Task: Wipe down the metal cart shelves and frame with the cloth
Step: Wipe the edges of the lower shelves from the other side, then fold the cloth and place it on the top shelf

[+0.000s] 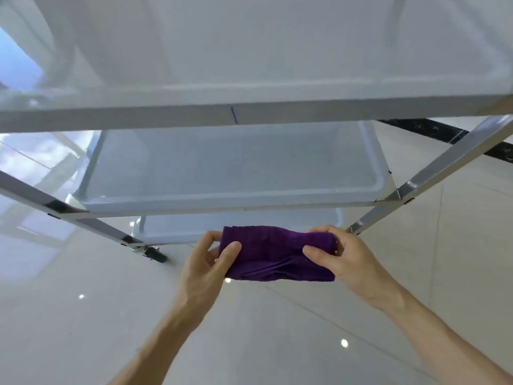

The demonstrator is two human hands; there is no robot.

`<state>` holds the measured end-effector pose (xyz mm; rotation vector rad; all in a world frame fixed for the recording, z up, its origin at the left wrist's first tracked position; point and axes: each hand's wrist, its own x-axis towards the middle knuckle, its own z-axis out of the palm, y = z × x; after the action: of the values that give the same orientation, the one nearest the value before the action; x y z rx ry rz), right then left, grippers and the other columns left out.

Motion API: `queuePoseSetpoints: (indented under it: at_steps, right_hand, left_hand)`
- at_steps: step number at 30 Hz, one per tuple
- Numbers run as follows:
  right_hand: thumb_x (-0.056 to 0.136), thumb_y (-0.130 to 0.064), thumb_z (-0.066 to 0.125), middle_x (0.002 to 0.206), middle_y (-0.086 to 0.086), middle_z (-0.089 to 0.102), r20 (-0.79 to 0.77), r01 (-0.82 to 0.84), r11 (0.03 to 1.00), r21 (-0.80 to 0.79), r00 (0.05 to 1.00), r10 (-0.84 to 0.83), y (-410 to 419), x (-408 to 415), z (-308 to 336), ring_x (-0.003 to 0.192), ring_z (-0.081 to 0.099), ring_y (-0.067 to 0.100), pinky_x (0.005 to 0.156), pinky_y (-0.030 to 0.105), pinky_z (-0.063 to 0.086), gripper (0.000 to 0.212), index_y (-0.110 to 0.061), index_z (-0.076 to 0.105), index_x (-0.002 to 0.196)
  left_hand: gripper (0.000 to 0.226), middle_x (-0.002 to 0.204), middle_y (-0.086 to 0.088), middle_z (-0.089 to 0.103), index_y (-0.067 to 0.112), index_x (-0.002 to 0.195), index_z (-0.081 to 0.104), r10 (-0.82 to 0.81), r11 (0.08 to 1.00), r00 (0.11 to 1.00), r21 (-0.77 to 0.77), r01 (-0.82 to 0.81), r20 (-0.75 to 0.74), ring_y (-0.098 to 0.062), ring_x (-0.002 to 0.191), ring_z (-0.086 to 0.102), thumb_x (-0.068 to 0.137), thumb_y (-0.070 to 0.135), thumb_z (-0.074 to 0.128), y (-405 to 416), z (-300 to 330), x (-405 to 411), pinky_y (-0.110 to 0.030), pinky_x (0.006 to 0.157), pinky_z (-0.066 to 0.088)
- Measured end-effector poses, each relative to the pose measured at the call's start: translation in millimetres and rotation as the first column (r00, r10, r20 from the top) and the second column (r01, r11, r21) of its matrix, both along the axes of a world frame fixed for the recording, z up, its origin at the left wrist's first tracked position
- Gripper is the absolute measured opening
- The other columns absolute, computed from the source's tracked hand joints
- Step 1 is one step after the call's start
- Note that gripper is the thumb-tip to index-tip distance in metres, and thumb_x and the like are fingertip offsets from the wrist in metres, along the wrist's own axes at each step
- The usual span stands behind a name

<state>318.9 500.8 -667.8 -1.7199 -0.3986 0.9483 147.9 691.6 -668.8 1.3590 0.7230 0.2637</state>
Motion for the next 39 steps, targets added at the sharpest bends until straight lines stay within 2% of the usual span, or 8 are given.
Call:
queuePoseSetpoints:
  at_steps: [11,15,18,22,24,26,30,39]
  right_hand:
    - [0.083,-0.030,0.079,0.090,0.000,0.075,0.194,-0.021,0.970,0.243,0.981,-0.027,56,3,234,0.082,0.074,0.018,0.070,0.026,0.060,0.027,-0.035,0.067,0.106]
    - [0.089,-0.027,0.073,0.091,0.001,0.077,0.243,0.036,0.965,0.260,0.965,-0.101,110,46,270,0.085,0.075,0.019,0.076,0.032,0.060,0.032,-0.025,0.059,0.117]
    - [0.093,-0.037,0.066,0.113,-0.004,0.073,0.407,0.032,0.995,0.098,0.911,-0.069,135,78,268,0.100,0.069,0.009,0.089,0.025,0.053,0.046,-0.024,0.048,0.133]
    - [0.096,-0.042,0.059,0.144,0.003,0.053,0.759,0.017,0.951,-0.308,0.608,0.235,124,110,242,0.134,0.046,0.023,0.107,0.031,0.035,0.057,-0.019,0.043,0.145]
    - [0.096,-0.056,0.046,0.157,-0.001,0.038,0.767,0.055,0.863,-0.502,0.490,0.414,108,119,226,0.145,0.030,0.025,0.117,0.042,0.024,0.063,-0.026,0.034,0.151]
    - [0.092,-0.072,0.021,0.165,-0.015,0.010,0.691,0.069,0.766,-0.640,0.489,0.533,93,125,211,0.152,0.004,0.015,0.122,0.043,0.004,0.069,-0.044,0.014,0.155]
    - [0.083,-0.083,-0.005,0.162,-0.026,-0.010,0.699,0.085,0.761,-0.643,0.473,0.537,83,130,197,0.150,-0.013,0.005,0.121,0.039,-0.011,0.072,-0.056,-0.005,0.150]
    - [0.082,-0.082,-0.011,0.160,-0.027,-0.008,0.718,0.164,0.744,-0.647,0.459,0.523,40,153,199,0.151,-0.009,0.003,0.124,0.038,-0.004,0.073,-0.056,-0.002,0.150]
  left_hand:
    - [0.010,0.084,0.000,0.078,0.029,0.093,0.065,0.124,0.940,0.982,0.300,-0.163,0.145,-0.014,0.070,0.074,0.089,0.038,0.062,47,233,-5,-0.013,0.060,0.052]
    - [0.019,0.100,-0.001,0.077,0.025,0.114,0.060,0.118,0.939,0.986,0.310,-0.150,0.118,-0.017,0.091,0.074,0.098,0.034,0.059,98,266,47,-0.033,0.083,0.056]
    - [0.036,0.124,0.006,0.066,0.025,0.131,0.050,0.123,0.918,0.992,0.379,-0.113,-0.004,-0.010,0.103,0.067,0.098,0.036,0.058,133,269,75,-0.029,0.087,0.051]
    - [0.039,0.133,0.003,0.056,0.022,0.134,0.052,0.136,0.728,0.962,0.682,0.064,-0.236,-0.019,0.120,0.055,0.097,0.032,0.059,158,253,67,-0.029,0.094,0.042]
    - [0.044,0.144,-0.001,0.049,0.024,0.139,0.049,0.128,0.576,0.920,0.783,0.235,-0.370,-0.024,0.132,0.043,0.098,0.036,0.056,163,243,55,-0.037,0.107,0.034]
    - [0.051,0.158,0.002,0.032,0.028,0.148,0.037,0.129,0.466,0.854,0.791,0.396,-0.504,-0.023,0.145,0.026,0.100,0.044,0.045,164,230,47,-0.043,0.119,0.021]
    - [0.057,0.166,0.009,0.002,0.036,0.157,0.010,0.199,0.392,0.772,0.771,0.502,-0.604,-0.017,0.153,-0.006,0.101,0.050,0.008,150,204,46,-0.044,0.123,-0.007]
    - [0.076,0.166,0.009,-0.003,0.036,0.157,0.002,0.227,0.310,0.759,0.784,0.538,-0.610,-0.017,0.152,-0.011,0.085,0.050,-0.018,112,200,81,-0.044,0.121,-0.013]
